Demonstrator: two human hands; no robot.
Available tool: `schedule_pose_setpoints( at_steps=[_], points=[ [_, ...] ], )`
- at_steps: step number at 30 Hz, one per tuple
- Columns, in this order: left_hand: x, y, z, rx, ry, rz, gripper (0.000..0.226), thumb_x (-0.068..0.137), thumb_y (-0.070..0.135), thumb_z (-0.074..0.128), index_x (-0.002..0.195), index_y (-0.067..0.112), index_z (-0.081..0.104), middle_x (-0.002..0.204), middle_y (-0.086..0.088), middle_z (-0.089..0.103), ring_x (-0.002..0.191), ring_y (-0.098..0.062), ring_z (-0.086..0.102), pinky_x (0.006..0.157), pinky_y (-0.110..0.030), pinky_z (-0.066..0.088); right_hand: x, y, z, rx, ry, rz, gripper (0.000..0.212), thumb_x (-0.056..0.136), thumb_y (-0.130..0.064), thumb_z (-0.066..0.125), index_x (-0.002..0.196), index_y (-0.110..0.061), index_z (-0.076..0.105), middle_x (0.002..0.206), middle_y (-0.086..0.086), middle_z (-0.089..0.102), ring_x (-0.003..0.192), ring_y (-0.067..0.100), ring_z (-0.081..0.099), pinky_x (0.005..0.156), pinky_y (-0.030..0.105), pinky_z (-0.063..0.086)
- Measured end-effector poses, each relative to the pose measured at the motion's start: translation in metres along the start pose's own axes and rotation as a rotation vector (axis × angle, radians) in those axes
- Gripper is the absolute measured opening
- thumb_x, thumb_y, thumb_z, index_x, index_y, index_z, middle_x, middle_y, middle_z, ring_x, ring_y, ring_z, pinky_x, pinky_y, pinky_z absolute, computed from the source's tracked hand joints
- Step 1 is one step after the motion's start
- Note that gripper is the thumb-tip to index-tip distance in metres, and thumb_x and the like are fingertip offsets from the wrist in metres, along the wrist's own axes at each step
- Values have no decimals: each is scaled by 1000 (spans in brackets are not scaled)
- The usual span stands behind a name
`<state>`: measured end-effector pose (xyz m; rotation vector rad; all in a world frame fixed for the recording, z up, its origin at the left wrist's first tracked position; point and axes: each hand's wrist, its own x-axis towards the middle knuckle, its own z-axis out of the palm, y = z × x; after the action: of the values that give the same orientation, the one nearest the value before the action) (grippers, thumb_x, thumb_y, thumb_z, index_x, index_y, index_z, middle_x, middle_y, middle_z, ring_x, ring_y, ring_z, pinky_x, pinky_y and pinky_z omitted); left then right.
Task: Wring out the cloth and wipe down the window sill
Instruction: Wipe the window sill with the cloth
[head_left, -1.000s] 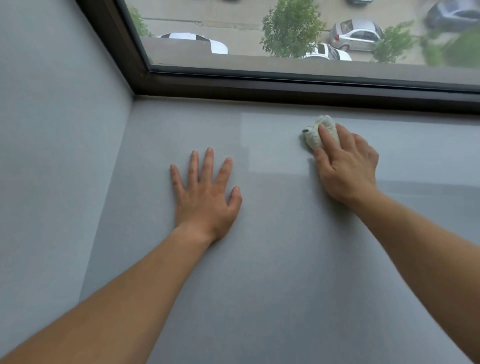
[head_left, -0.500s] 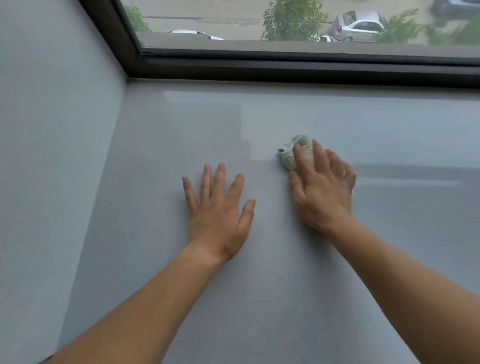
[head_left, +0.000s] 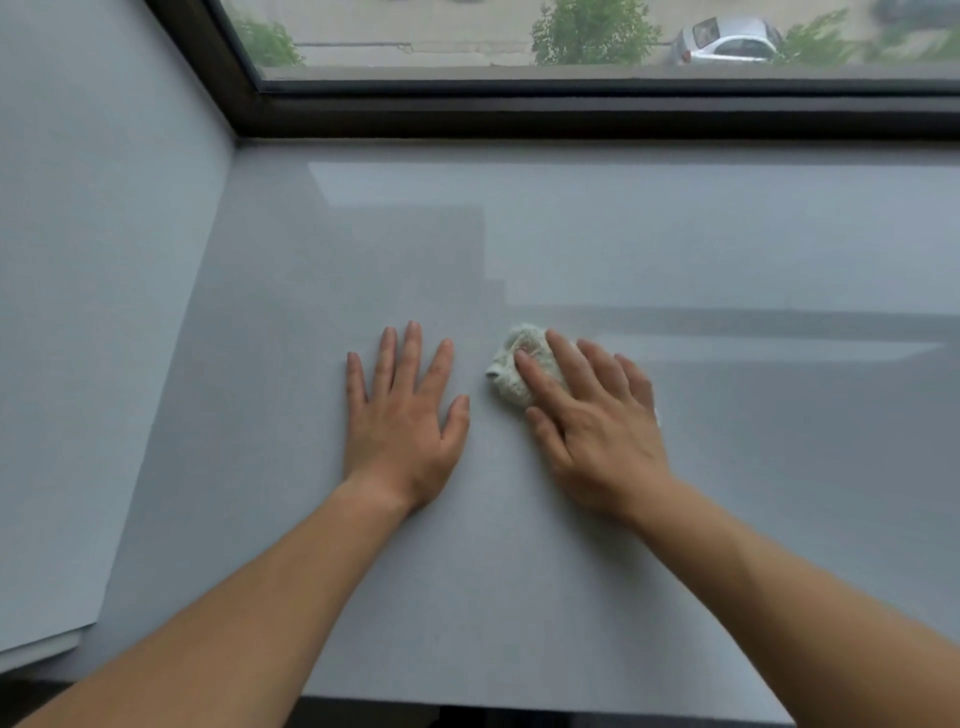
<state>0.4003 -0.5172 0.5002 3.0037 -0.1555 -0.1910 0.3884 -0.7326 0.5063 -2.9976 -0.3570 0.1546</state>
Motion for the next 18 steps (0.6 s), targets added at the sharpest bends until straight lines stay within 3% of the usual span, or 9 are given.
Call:
schedule_pose_setpoints(
  at_steps=[2, 6, 8, 10, 13, 18],
  points=[
    [-1, 0, -2, 2, -6, -5, 70, 91, 56, 15, 156, 30, 14, 166, -2, -1, 151, -20, -10, 118, -52, -13, 6, 27, -3, -4, -1, 42, 55, 98, -55, 27, 151, -47, 22, 162, -5, 22, 145, 27, 24, 115, 45, 14],
    [-11, 6, -5, -24, 10, -16, 67, 94, 55, 17, 155, 29, 18, 166, -1, 0, 151, -18, -12, 115, -52, -21, 16, 42, -7, 32, 29, 309, 56, 98, -55, 23, 152, -46, 15, 164, -5, 12, 147, 25, 14, 115, 46, 11],
    [-23, 13, -4, -70, 43, -21, 66, 93, 53, 18, 154, 28, 23, 166, -2, 3, 152, -18, -9, 116, -52, -19, 0, 22, -2, 12, 46, 248, 58, 96, -55, 26, 152, -44, 19, 164, -3, 15, 146, 28, 18, 113, 48, 12],
    [-41, 20, -1, -96, 56, -42, 66, 93, 52, 17, 153, 26, 26, 165, -4, 7, 152, -18, -6, 117, -52, -16, -24, 11, 1, 1, 26, 70, 58, 95, -55, 28, 151, -43, 24, 162, -2, 22, 144, 29, 24, 113, 49, 15],
    [-64, 24, 6, -87, 11, -80, 69, 92, 53, 12, 155, 26, 20, 165, -3, 2, 152, -18, -8, 119, -51, -13, -38, 28, 0, -24, -20, -71, 55, 97, -55, 27, 151, -45, 26, 161, -4, 26, 143, 28, 27, 113, 46, 17],
    [-67, 24, 15, -43, 7, -79, 69, 92, 53, 8, 156, 28, 13, 165, -1, -1, 151, -18, -10, 120, -49, -9, -31, 25, 1, 34, 34, 248, 55, 98, -52, 26, 152, -44, 20, 163, -3, 17, 146, 27, 17, 115, 47, 12]
  ],
)
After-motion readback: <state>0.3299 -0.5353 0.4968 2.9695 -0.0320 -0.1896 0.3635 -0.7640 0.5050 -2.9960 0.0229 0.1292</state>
